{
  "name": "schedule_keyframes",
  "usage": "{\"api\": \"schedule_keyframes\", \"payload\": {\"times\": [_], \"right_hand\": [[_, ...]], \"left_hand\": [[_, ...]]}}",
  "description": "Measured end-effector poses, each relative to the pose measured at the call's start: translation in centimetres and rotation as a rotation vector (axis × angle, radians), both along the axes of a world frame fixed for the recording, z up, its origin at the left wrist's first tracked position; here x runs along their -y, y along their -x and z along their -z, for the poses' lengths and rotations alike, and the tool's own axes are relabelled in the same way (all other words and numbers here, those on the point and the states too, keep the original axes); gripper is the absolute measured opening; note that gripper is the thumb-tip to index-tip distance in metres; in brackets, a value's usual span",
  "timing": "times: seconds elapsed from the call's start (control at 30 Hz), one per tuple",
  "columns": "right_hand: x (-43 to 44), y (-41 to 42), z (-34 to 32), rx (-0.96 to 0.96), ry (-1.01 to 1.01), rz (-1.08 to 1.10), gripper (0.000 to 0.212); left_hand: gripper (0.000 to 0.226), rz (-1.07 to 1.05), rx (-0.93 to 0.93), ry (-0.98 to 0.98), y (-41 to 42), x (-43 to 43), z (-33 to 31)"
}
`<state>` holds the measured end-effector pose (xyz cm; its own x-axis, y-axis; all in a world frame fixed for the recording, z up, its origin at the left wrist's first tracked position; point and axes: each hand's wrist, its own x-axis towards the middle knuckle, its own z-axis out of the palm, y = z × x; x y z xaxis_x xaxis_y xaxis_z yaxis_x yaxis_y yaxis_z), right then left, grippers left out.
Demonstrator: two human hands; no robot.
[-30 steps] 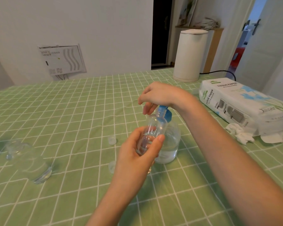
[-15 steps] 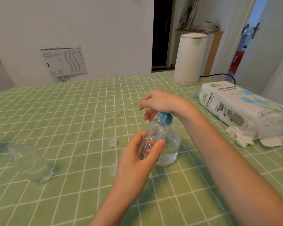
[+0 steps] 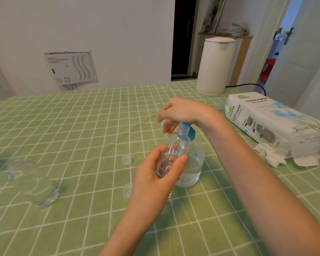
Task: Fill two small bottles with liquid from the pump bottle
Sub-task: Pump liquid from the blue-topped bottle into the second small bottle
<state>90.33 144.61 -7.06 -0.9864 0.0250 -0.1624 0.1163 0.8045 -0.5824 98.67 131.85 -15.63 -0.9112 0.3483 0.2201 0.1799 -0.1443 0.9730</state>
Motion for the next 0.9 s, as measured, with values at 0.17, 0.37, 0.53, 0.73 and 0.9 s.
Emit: {"api": "schedule_keyframes", "payload": {"times": [0.17,0.37,0.53,0.73,0.9], "right_hand": [[-0.2,0.1,0.6,0.024,0.005,0.013,0.028],[-0.3,0.2,0.5,0.008,-0.061,0.012,0.026],[-0.2,0.6,-0.4,0.021,-0.182,0.002,0.038],[-0.1,0.5,-0.1,-0.009,-0.104,0.009,0.035],[-0.2,0.5,0.4,-0.002,-0.049,0.015,0.034]], "left_hand": [[0.033,0.004,0.006,0.019,0.1,0.1,0.4],[0.027,0.019,-0.009,0.031,0.1,0.3,0.3],[0.028,0.024,-0.013,0.008,0.2,0.2,0.1],[0.027,0.011,-0.018,0.011,0.2,0.1,0.2],[0.029,0.012,-0.009,0.012,0.1,0.1,0.2]]}}
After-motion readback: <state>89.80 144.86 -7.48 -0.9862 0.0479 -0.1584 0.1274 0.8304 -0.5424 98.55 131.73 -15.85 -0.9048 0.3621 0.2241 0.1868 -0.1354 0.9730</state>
